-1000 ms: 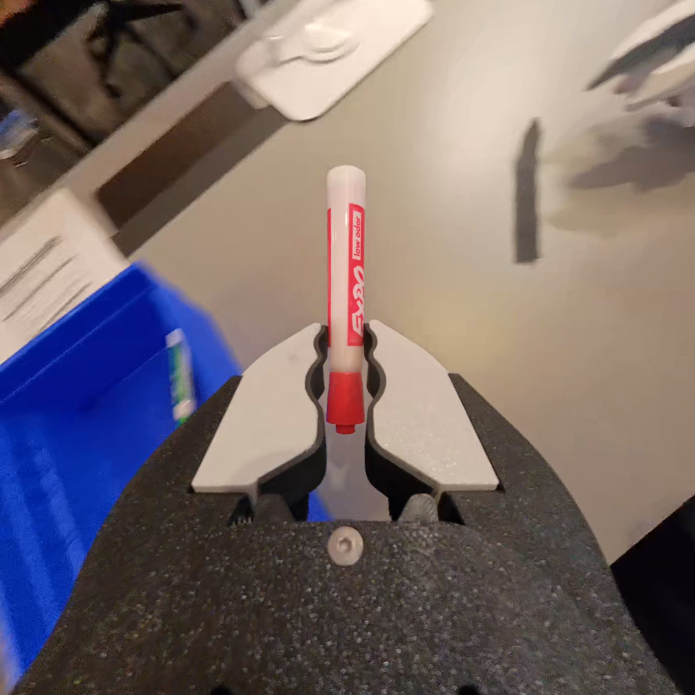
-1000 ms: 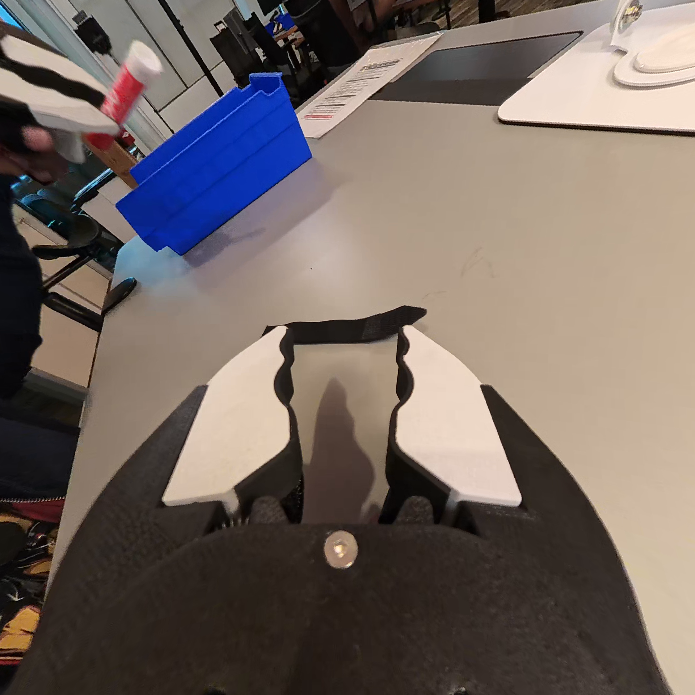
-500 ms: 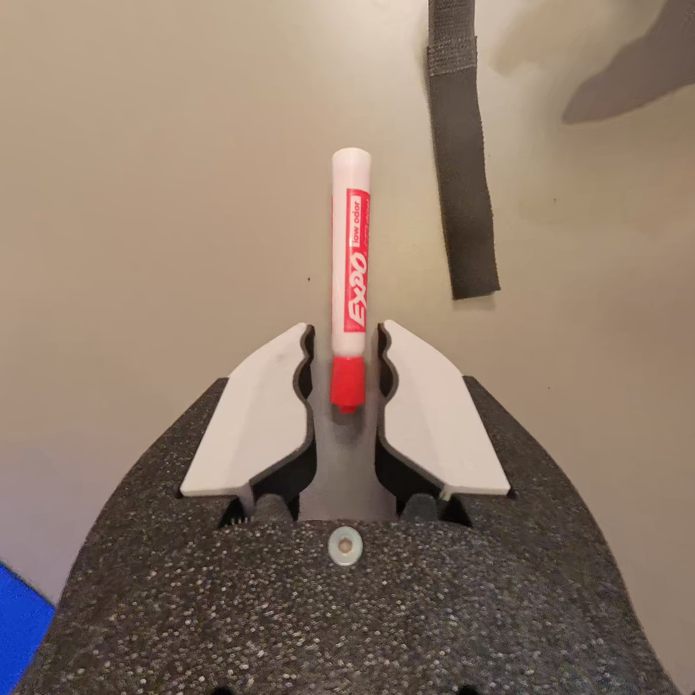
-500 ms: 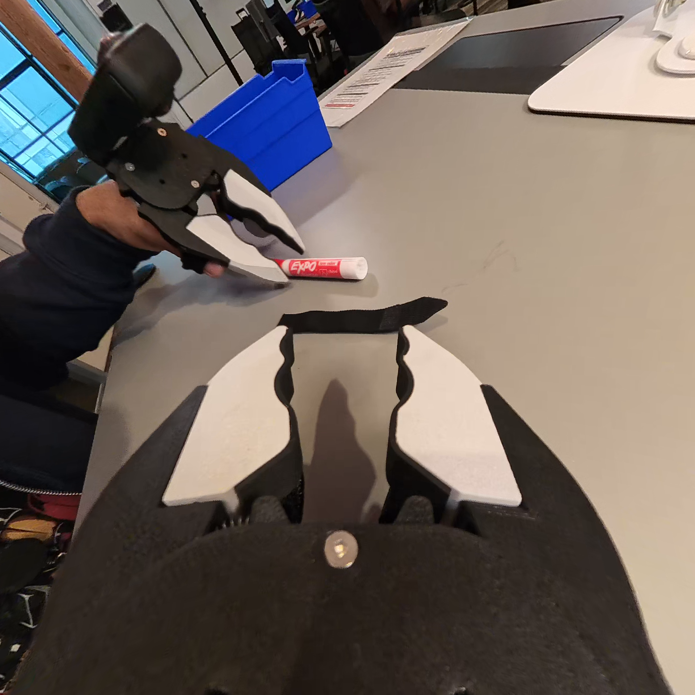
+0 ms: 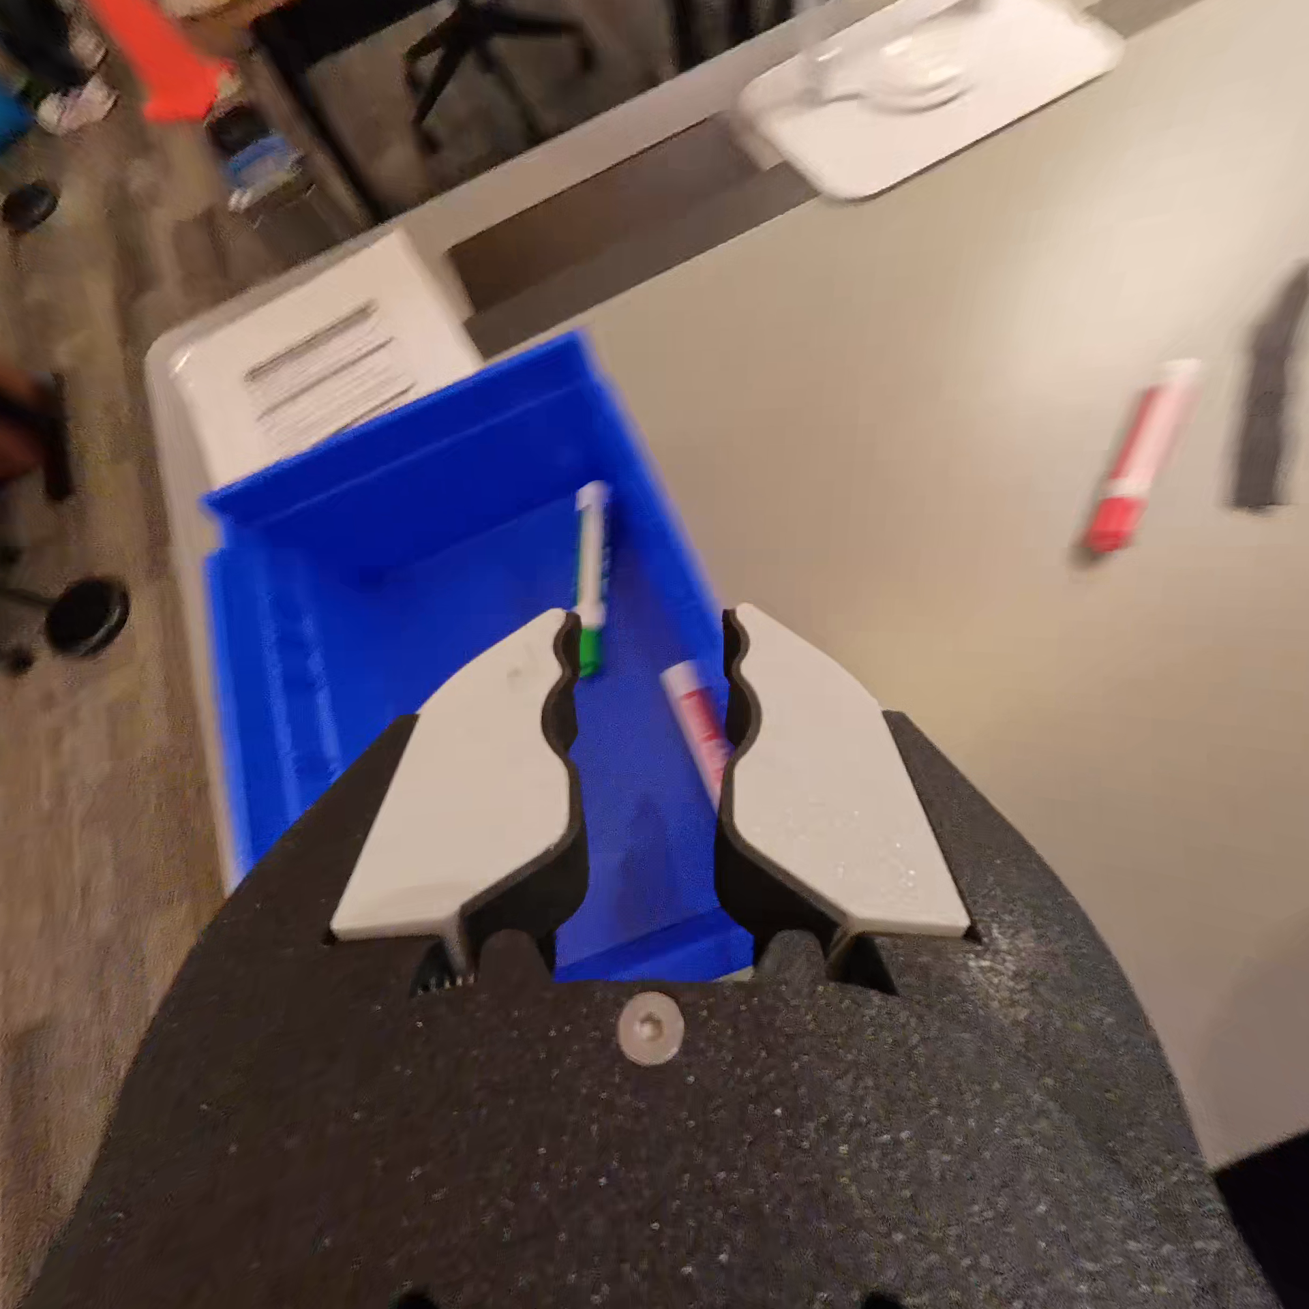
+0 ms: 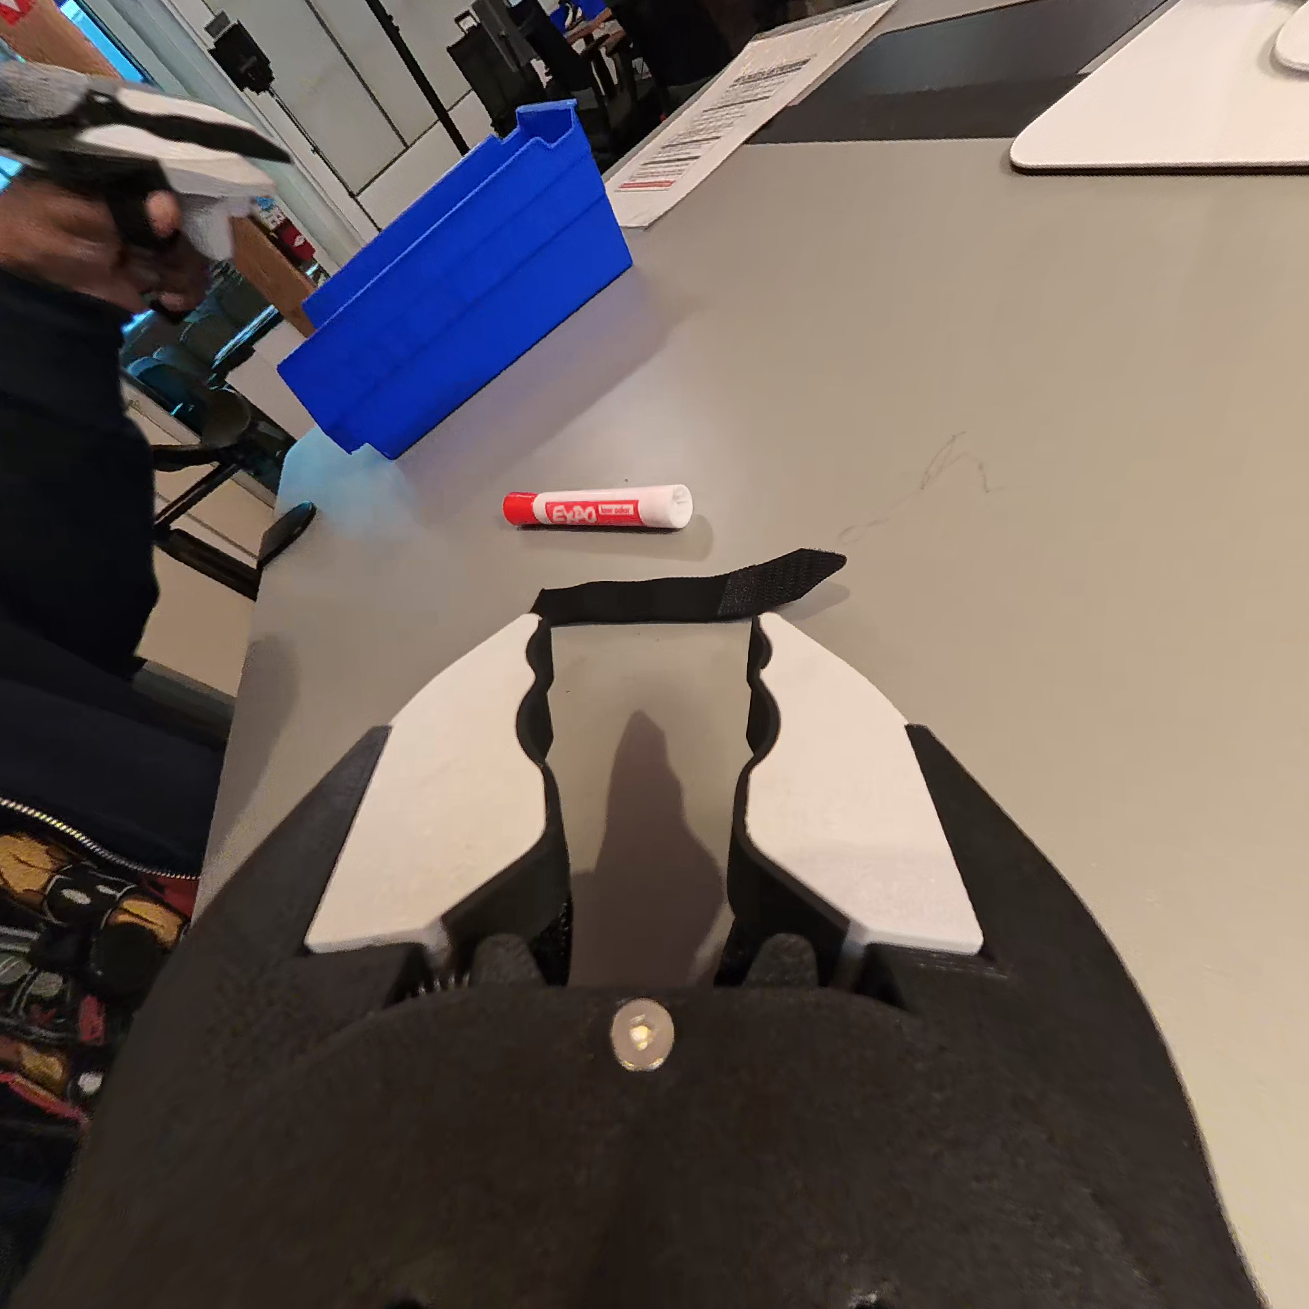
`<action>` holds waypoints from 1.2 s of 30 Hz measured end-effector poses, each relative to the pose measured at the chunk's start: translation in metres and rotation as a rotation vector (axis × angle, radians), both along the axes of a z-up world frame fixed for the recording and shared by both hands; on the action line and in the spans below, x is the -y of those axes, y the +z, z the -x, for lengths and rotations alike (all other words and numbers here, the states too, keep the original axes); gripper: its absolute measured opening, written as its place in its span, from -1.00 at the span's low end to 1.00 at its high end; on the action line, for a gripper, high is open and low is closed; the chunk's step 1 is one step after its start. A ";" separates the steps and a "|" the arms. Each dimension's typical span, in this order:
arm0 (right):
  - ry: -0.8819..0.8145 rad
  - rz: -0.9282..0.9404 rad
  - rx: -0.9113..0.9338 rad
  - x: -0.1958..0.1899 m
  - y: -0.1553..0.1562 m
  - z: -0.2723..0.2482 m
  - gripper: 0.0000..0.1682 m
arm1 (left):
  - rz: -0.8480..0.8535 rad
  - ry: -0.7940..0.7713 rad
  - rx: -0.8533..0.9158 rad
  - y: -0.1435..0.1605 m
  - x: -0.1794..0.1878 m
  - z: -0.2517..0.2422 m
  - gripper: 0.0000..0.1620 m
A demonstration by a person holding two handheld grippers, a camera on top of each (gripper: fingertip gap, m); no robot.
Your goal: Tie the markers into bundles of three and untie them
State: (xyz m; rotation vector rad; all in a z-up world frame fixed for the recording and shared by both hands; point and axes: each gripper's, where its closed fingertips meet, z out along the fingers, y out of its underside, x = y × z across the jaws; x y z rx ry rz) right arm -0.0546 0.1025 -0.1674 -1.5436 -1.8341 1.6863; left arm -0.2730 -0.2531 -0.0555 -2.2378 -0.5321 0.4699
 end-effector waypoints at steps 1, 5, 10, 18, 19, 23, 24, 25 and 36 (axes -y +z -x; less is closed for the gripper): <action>0.007 0.003 0.002 0.001 0.000 0.000 -0.37 | 0.013 0.050 0.021 -0.009 0.015 0.018 -0.51; 0.036 0.014 0.019 0.004 -0.002 -0.002 -0.37 | 0.056 0.070 0.172 -0.069 0.025 0.057 -0.47; 0.062 0.000 0.064 0.008 -0.008 -0.002 -0.38 | 0.174 0.026 0.232 -0.123 0.006 0.069 -0.40; 0.107 -0.048 0.162 0.016 -0.024 -0.001 -0.39 | 0.206 0.012 0.331 -0.162 -0.009 0.076 -0.77; 0.106 -0.050 0.161 0.016 -0.024 -0.001 -0.39 | 0.203 0.030 0.303 -0.156 -0.004 0.077 -0.77; 0.092 -0.033 0.146 0.014 -0.021 -0.001 -0.39 | 0.028 0.041 0.159 -0.079 -0.004 0.066 -0.79; 0.092 -0.030 0.144 0.013 -0.020 -0.001 -0.40 | -0.002 0.030 0.106 -0.054 -0.008 0.058 -0.78; 0.091 -0.029 0.145 0.013 -0.020 -0.001 -0.40 | -0.028 0.006 0.062 -0.030 -0.015 0.048 -0.79; 0.075 -0.005 0.098 0.010 -0.013 -0.002 -0.41 | 0.105 -0.427 0.151 -0.088 -0.193 -0.096 -0.79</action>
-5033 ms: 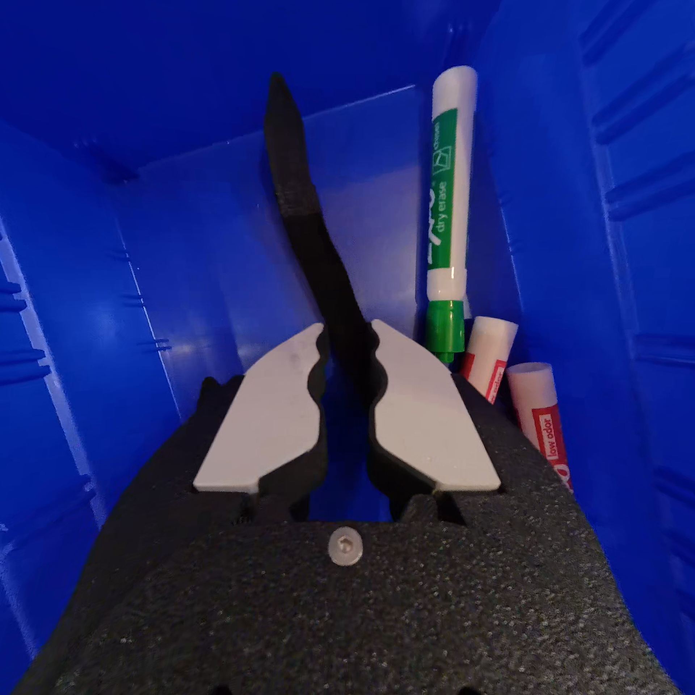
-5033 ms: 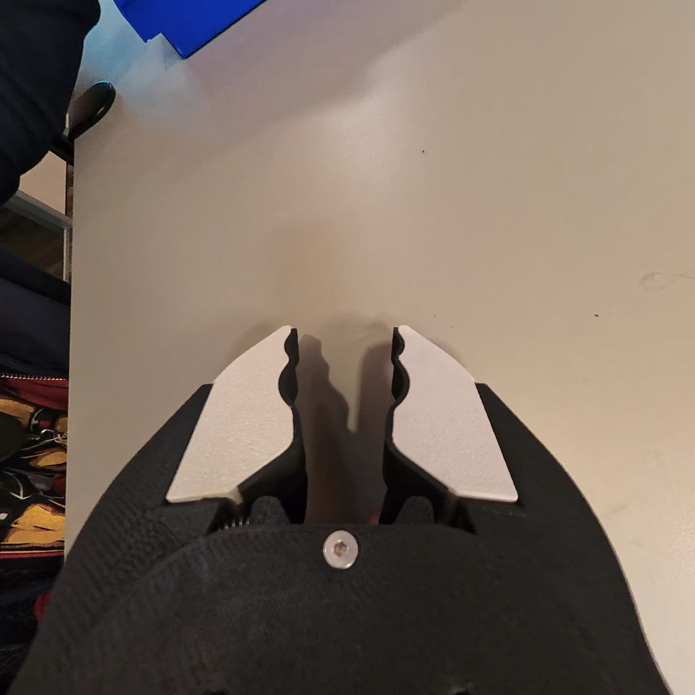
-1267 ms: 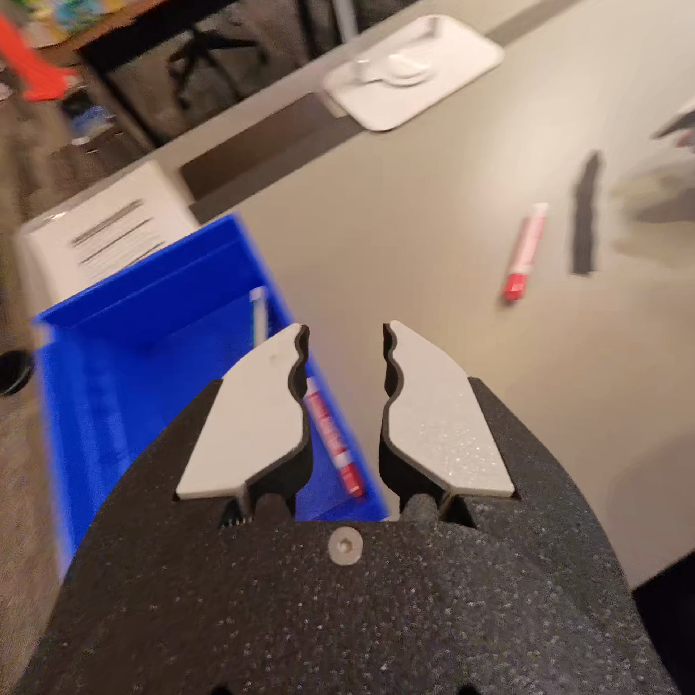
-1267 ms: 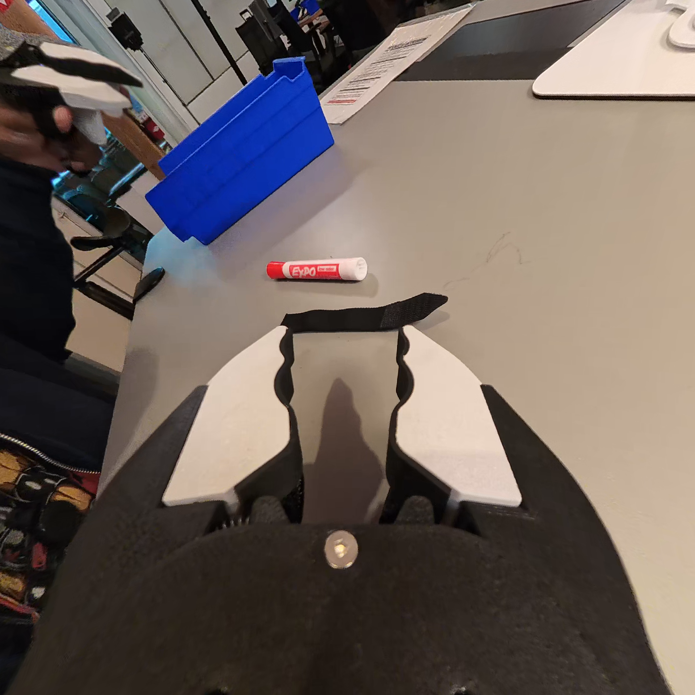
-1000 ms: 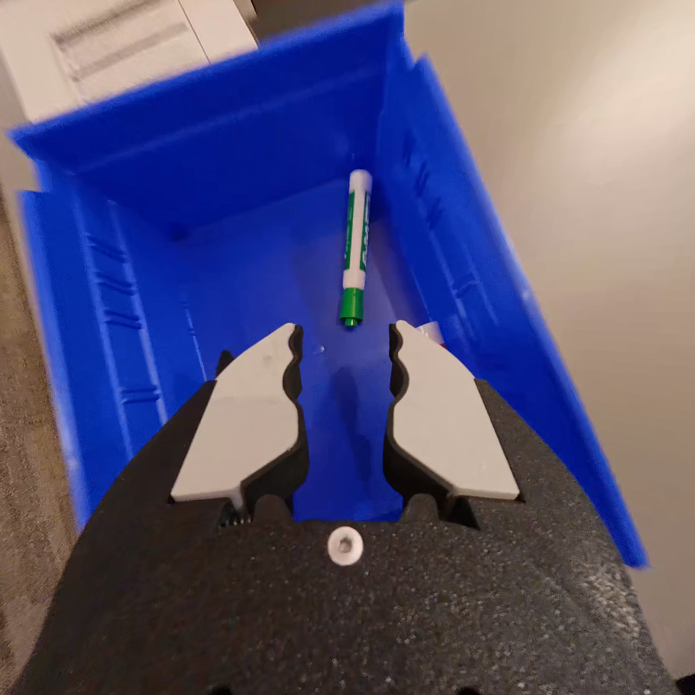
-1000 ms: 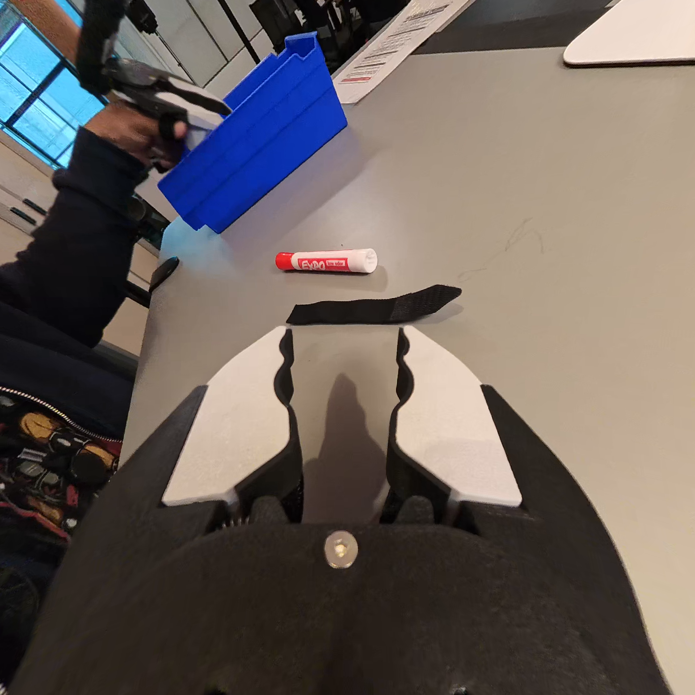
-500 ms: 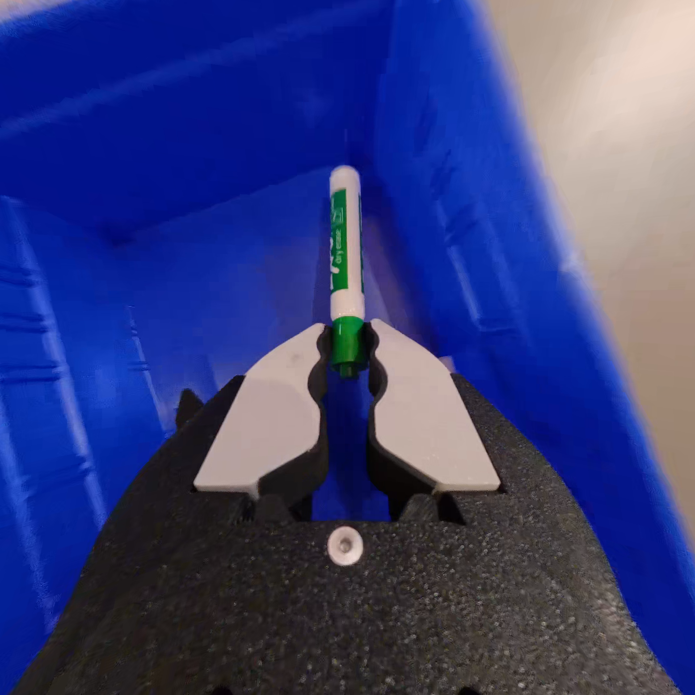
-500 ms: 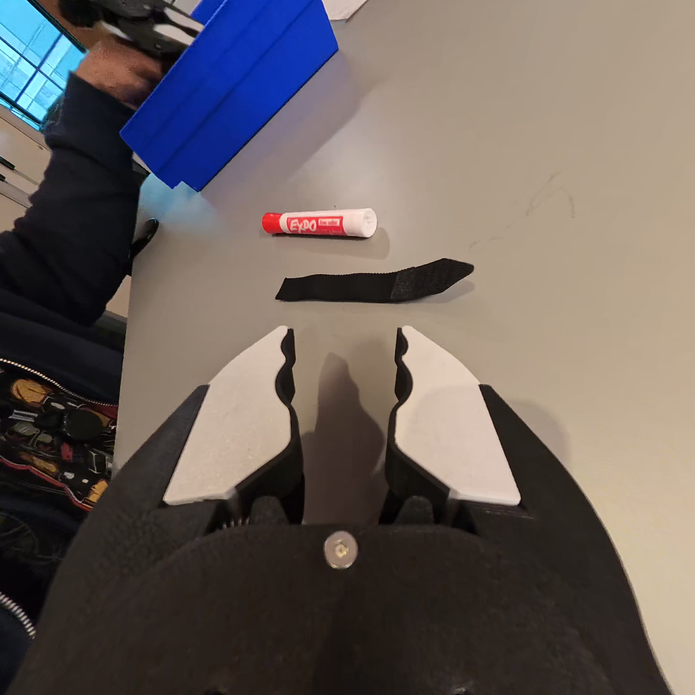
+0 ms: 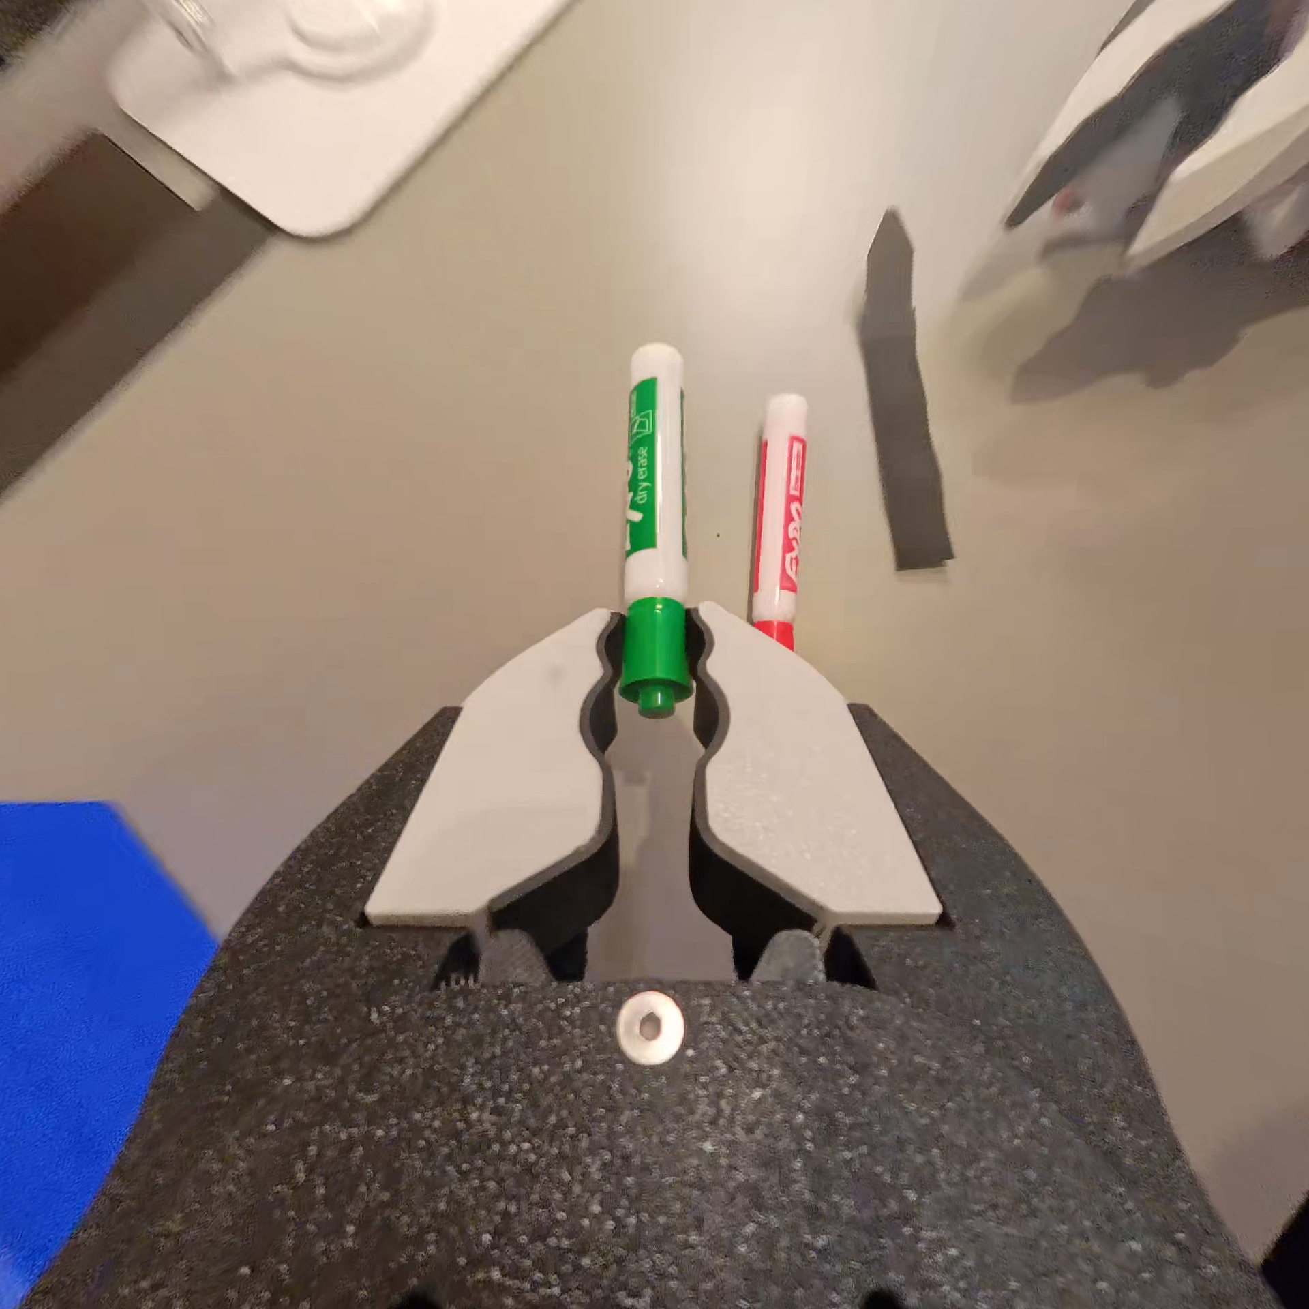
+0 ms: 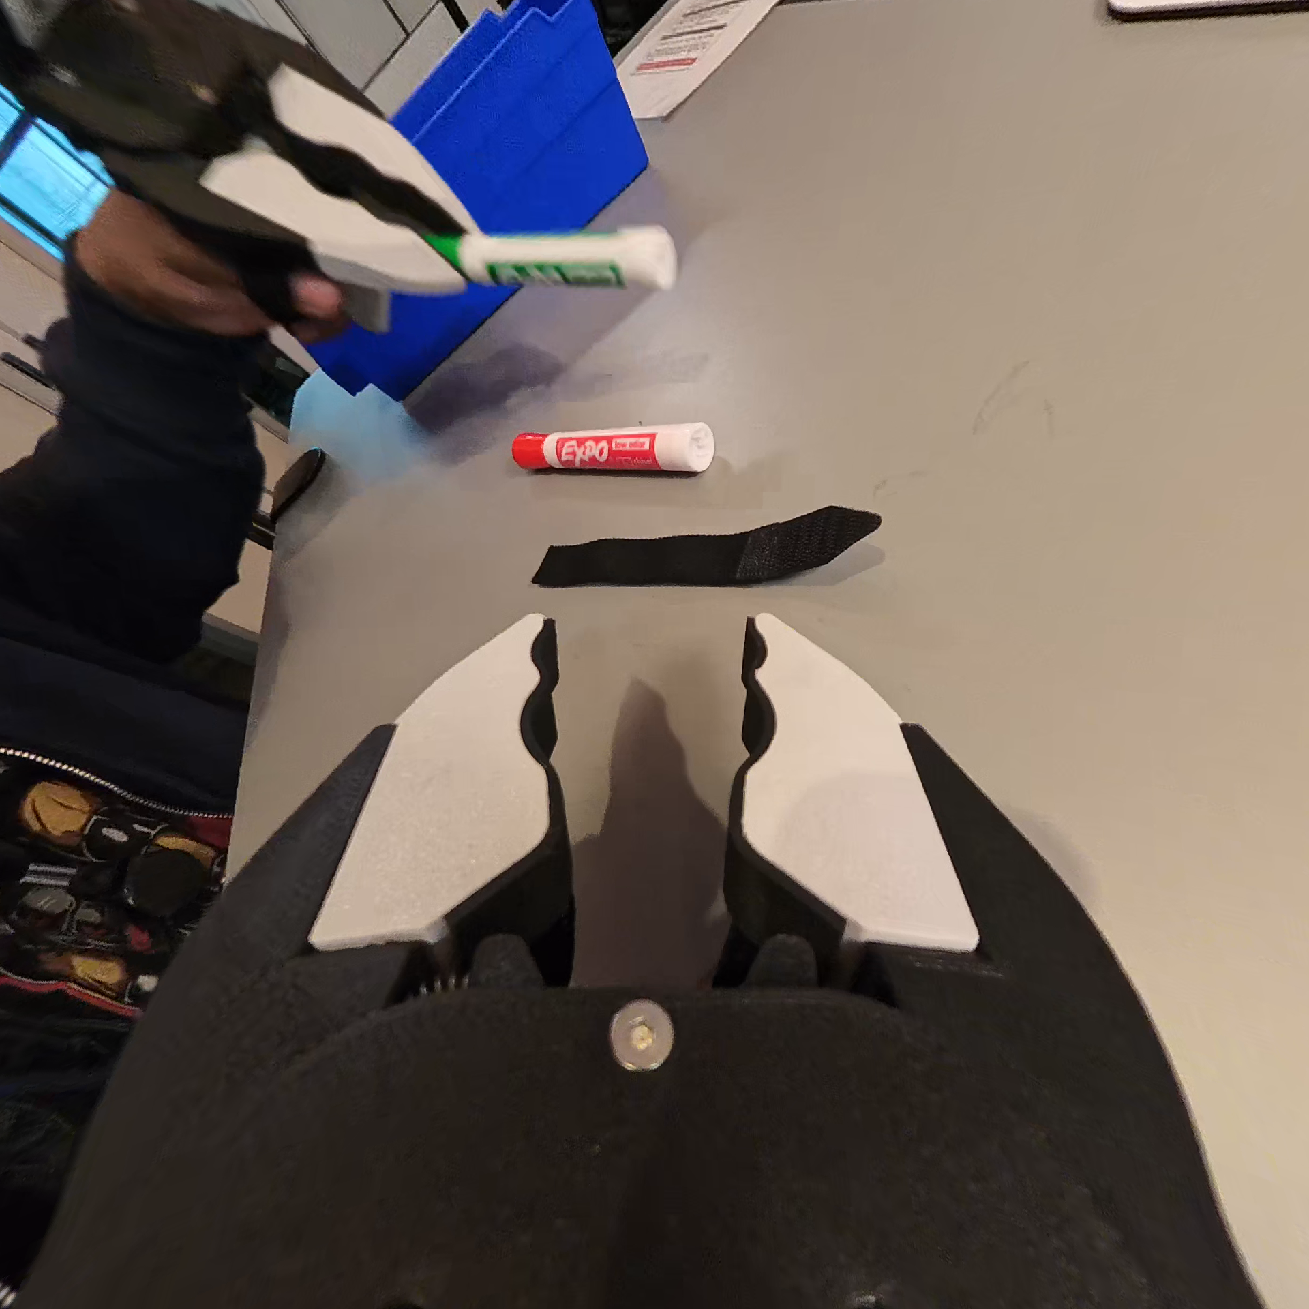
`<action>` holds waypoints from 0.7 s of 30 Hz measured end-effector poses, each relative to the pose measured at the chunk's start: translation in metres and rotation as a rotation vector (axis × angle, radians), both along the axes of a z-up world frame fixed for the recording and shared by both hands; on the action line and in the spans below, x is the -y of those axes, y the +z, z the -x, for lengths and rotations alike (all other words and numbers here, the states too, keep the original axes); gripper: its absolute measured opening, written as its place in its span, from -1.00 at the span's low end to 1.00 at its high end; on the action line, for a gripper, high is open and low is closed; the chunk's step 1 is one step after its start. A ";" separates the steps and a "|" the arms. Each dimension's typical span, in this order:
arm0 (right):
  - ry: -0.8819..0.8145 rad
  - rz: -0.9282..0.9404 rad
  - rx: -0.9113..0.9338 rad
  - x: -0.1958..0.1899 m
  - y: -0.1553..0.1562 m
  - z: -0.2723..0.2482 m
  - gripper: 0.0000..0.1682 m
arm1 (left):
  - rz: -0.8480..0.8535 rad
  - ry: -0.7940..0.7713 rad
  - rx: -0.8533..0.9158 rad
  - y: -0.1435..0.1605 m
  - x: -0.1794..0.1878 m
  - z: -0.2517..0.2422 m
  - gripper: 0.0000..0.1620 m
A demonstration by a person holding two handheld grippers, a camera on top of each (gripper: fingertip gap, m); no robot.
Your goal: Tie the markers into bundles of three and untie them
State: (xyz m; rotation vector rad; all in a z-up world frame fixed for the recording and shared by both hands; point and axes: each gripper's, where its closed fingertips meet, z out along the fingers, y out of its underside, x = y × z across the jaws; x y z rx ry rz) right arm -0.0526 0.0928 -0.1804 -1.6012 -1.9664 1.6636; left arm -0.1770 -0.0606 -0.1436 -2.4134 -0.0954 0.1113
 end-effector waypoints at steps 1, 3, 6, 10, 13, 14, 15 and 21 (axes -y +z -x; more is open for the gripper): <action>0.001 0.002 -0.002 0.000 0.000 -0.001 -0.41 | 0.028 0.012 0.010 -0.016 -0.005 0.001 -0.79; 0.006 0.007 -0.004 0.000 0.001 -0.002 -0.40 | 0.083 0.019 0.018 -0.040 -0.010 0.005 -0.79; 0.024 0.006 0.002 0.002 0.000 -0.003 -0.40 | 0.169 -0.001 0.098 -0.069 -0.008 -0.001 -0.79; 0.037 0.004 0.006 0.004 0.000 -0.004 -0.40 | 0.161 0.025 0.091 -0.061 0.004 0.001 -0.54; 0.033 0.012 0.004 0.003 0.000 -0.004 -0.40 | 0.051 0.057 0.084 -0.010 0.029 0.008 -0.34; 0.031 0.013 0.004 0.002 0.000 -0.004 -0.40 | -0.005 0.086 0.061 0.013 0.043 0.015 -0.34; 0.030 0.014 0.005 0.002 0.000 -0.003 -0.40 | -0.059 0.126 0.036 0.035 0.059 0.024 -0.34; 0.036 0.011 0.033 0.003 -0.003 -0.003 -0.39 | -0.165 0.436 -0.101 0.086 0.182 0.094 -0.36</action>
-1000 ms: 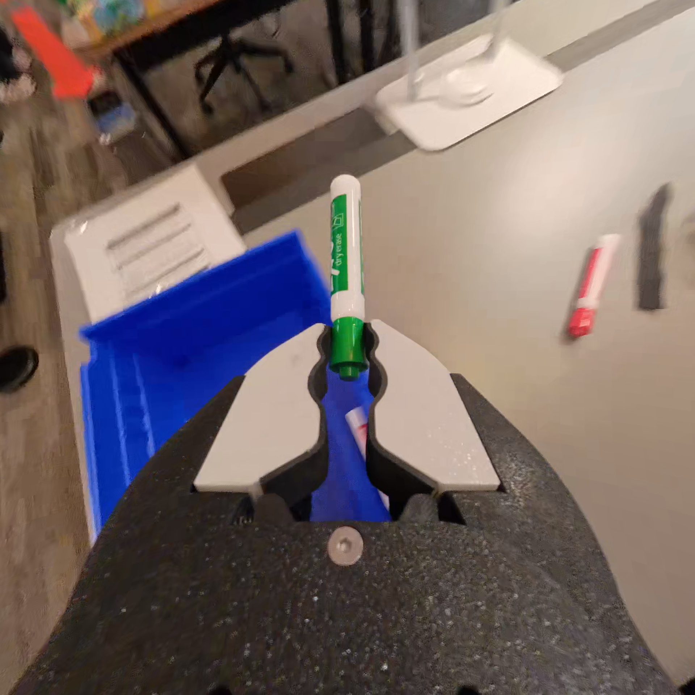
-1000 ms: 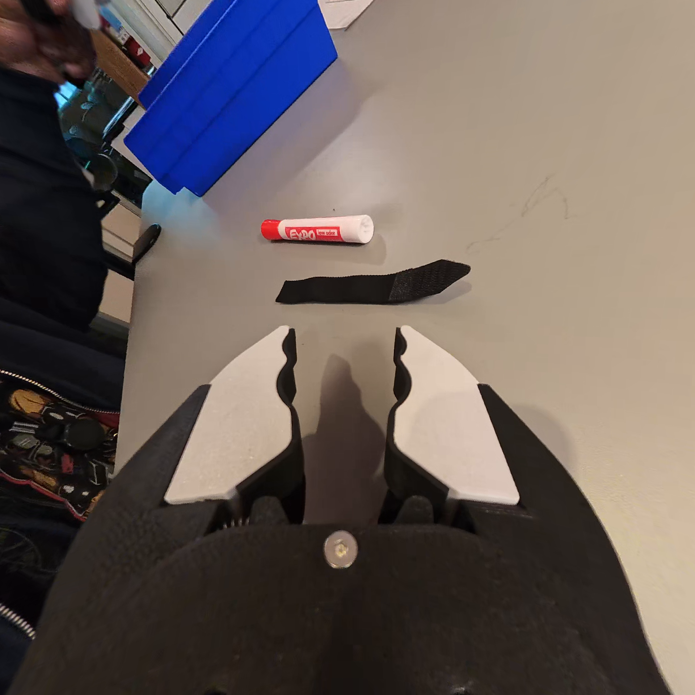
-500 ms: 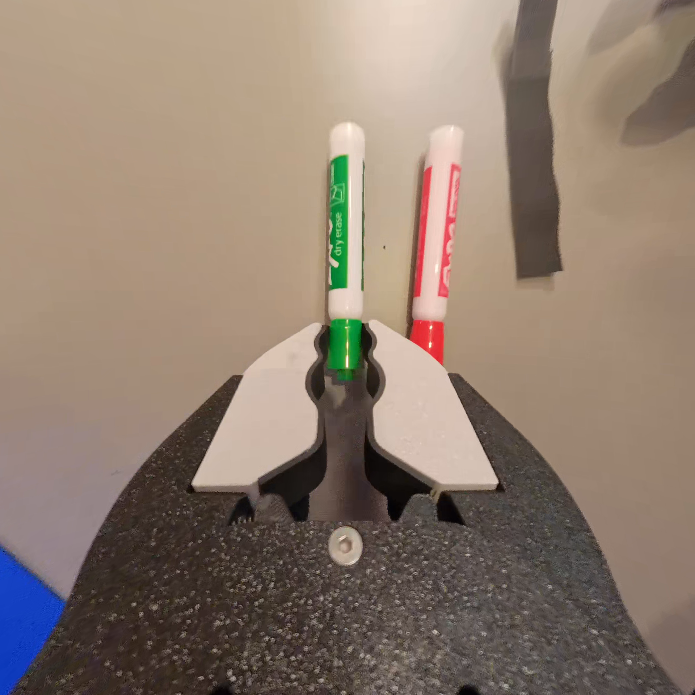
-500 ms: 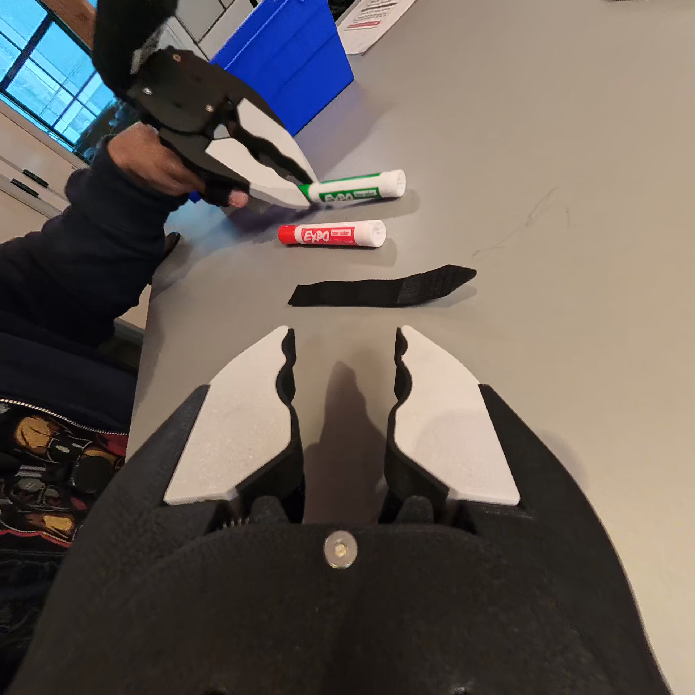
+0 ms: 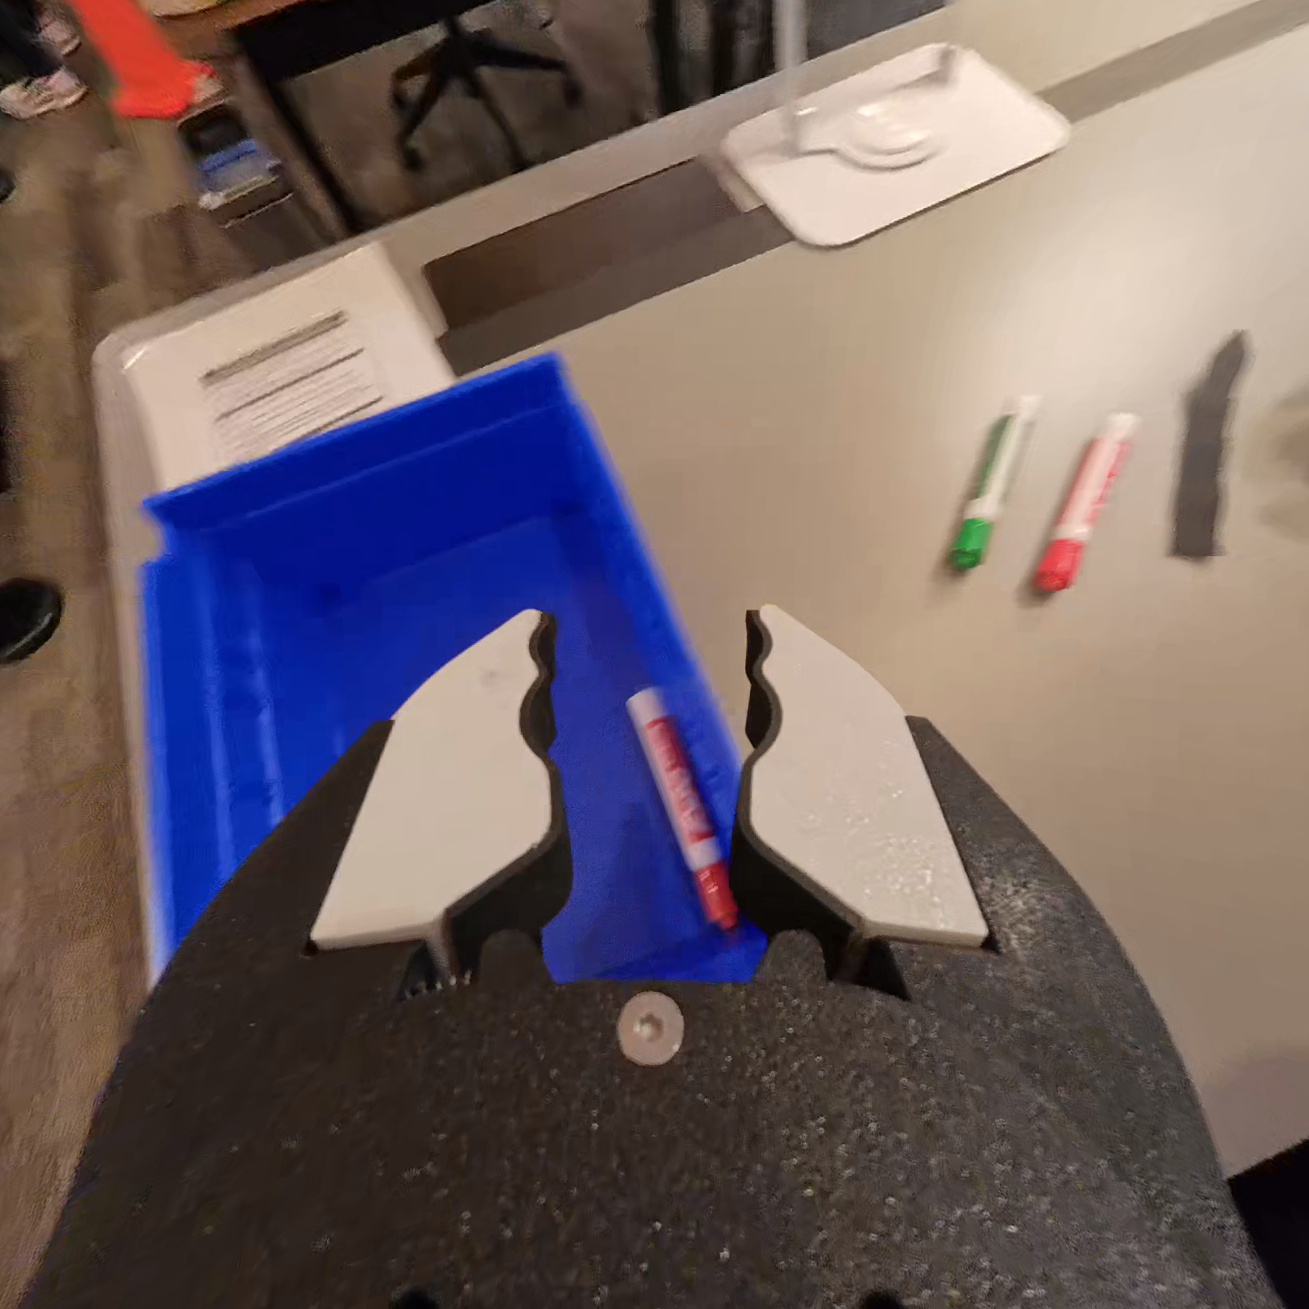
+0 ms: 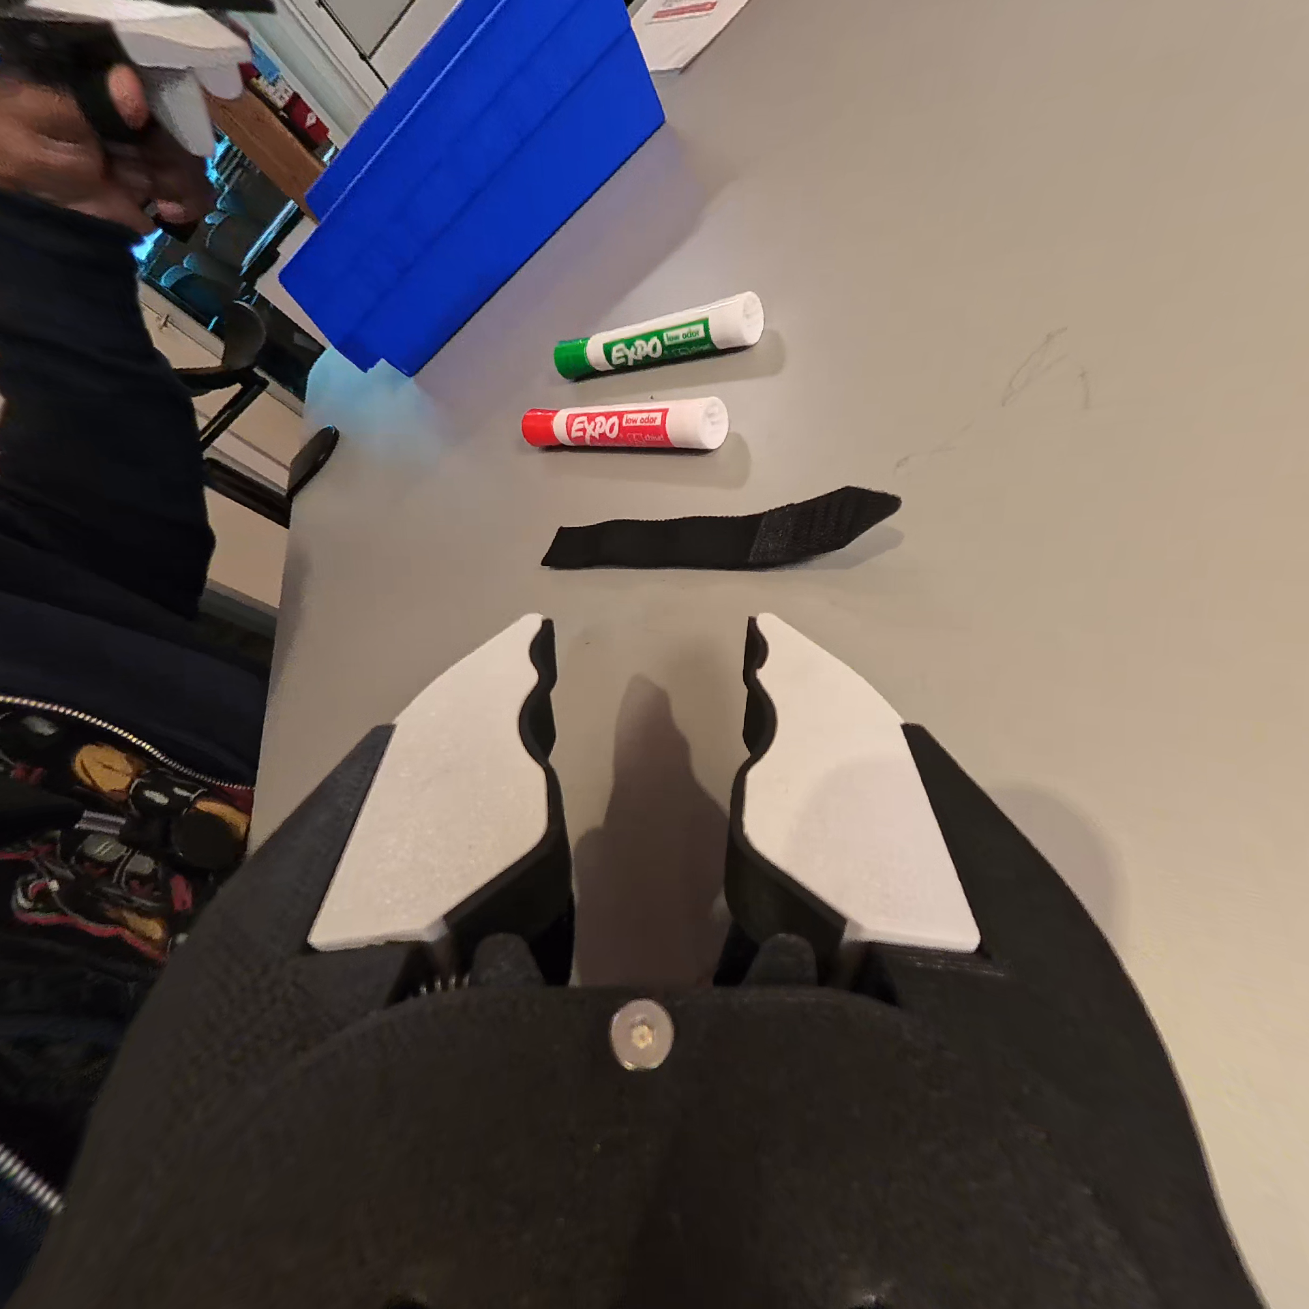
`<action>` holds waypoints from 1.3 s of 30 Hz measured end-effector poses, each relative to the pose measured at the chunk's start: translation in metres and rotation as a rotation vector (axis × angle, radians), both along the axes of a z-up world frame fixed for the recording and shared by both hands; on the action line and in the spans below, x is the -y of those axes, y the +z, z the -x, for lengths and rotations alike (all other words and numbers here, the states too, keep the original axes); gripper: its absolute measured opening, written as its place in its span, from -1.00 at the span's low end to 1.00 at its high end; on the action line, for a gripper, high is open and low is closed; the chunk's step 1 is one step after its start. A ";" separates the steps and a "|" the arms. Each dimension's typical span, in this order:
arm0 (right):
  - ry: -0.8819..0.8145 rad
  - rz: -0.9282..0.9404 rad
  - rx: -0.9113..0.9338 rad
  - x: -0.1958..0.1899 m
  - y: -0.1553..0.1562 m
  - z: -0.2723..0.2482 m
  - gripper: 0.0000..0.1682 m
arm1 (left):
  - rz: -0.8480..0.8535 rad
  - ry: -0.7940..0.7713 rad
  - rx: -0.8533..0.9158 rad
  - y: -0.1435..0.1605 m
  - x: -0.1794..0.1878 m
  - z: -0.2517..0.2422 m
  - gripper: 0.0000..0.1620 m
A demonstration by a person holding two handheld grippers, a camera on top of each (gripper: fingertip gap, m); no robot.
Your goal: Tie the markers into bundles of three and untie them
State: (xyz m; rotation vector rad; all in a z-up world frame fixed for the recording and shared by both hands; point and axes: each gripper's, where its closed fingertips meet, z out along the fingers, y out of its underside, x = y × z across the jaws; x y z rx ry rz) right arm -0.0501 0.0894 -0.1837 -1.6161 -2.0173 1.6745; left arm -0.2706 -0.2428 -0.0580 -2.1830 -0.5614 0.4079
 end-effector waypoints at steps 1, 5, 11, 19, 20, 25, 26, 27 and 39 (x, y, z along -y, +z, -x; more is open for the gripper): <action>0.008 0.001 0.008 0.001 -0.001 0.000 -0.39 | 0.018 0.042 0.012 -0.007 0.015 0.010 -0.36; 0.031 0.004 0.059 0.004 -0.007 0.000 -0.39 | 0.055 0.087 0.116 -0.042 0.033 0.030 -0.35; 0.056 -0.042 0.058 0.007 -0.009 -0.003 -0.37 | 0.142 0.081 0.176 -0.075 0.036 0.037 -0.34; 0.052 -0.072 0.073 0.009 -0.013 -0.001 -0.40 | 0.338 -0.053 0.261 -0.112 0.037 0.016 -0.33; 0.053 -0.075 0.075 0.009 -0.014 -0.001 -0.40 | 0.381 -0.076 0.279 -0.121 0.037 0.012 -0.34; 0.066 -0.073 0.077 0.010 -0.014 -0.001 -0.40 | 0.497 -0.144 0.377 -0.162 0.033 0.000 -0.36; 0.069 -0.069 0.078 0.011 -0.014 -0.001 -0.40 | 0.530 -0.146 0.367 -0.167 0.033 0.001 -0.36; 0.072 -0.064 0.078 0.011 -0.014 -0.002 -0.40 | 0.532 -0.144 0.349 -0.166 0.031 0.002 -0.42; 0.096 -0.025 0.066 0.012 -0.010 -0.003 -0.39 | 0.417 -0.003 0.279 -0.121 0.043 0.024 -0.77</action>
